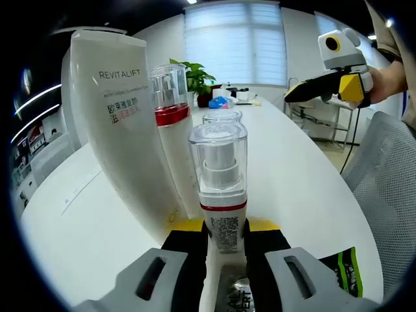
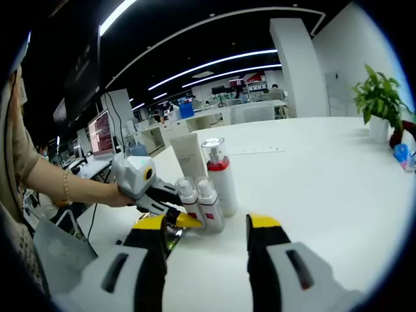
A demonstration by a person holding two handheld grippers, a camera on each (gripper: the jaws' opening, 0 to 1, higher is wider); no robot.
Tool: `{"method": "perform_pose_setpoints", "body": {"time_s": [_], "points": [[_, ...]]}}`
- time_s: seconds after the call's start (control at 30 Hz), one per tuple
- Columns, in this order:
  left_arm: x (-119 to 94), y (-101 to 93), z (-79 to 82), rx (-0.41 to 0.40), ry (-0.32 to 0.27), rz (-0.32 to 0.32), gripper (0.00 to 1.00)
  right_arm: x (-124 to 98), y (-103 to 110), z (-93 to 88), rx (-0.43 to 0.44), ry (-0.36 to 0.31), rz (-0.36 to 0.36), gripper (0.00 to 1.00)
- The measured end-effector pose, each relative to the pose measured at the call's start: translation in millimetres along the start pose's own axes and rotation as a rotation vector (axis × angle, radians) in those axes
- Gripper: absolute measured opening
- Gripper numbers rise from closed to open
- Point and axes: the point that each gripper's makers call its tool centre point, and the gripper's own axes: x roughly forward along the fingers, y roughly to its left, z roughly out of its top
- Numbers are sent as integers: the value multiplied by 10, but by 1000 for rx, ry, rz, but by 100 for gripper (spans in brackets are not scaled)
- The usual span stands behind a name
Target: Arrange the skincare products in the storage area until every visible bottle or jar stands upright without overlapping.
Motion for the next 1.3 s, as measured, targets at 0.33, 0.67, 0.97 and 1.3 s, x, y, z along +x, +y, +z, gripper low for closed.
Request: {"method": "perform_pose_setpoints", "body": {"time_s": [0.33,0.67,0.97,1.3], "points": [[-108,-96,-125,-50,69,5,25,20,53,-17,2,10,13,52],[-333,-93,-189,-99,90,78,30,39,150,-25,-13,15,41,54],[-339,-14,42,-88,43,184,18,-42,135,-77,-14,24,34,54],[-308,6,68,-81,35,177,16,-50,90,-75,-13,23,21,53]]}}
